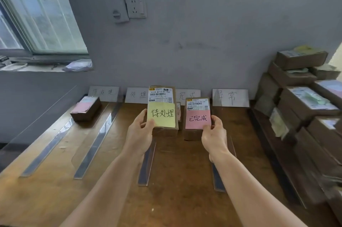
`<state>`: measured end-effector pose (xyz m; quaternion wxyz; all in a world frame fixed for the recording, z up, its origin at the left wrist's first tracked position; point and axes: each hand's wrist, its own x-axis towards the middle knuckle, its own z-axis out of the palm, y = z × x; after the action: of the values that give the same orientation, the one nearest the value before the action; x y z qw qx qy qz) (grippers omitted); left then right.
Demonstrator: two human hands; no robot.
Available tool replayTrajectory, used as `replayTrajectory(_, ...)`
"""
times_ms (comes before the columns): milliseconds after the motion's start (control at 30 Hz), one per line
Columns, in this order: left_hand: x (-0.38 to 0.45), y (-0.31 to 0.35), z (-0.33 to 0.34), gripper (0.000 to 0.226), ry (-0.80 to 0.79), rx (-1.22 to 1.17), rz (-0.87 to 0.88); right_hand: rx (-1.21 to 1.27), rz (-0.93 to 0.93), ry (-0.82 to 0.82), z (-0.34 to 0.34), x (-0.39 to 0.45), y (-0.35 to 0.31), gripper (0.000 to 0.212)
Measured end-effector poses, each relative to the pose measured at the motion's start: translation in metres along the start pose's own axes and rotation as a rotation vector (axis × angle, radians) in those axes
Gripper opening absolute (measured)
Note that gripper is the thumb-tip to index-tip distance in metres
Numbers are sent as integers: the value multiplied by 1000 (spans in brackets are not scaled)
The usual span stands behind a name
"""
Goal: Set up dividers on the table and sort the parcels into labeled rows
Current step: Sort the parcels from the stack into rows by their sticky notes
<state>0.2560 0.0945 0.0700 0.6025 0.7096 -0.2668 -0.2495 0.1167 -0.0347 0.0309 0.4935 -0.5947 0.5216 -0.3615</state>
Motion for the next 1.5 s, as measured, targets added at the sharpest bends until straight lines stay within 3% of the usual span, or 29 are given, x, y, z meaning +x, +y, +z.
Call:
replayTrajectory(567, 128, -19, 29, 38, -6, 42, -81, -164, 256, -30, 69, 150, 54, 44)
replayTrajectory(1033, 159, -29, 32, 39, -59, -23, -140, -339, 289, -32, 83, 168, 62, 49)
replayTrajectory(1167, 157, -30, 28, 42, -50, -49, -144, -293, 94, -6, 77, 152, 39, 36)
replayTrajectory(1400, 144, -23, 19, 43, -16, -50, -123, -100, -243, -165, 89, 102, -17, 51)
replayTrajectory(1500, 139, -20, 10, 43, 9, -76, -100, -37, -300, -261, 98, 83, -31, 51)
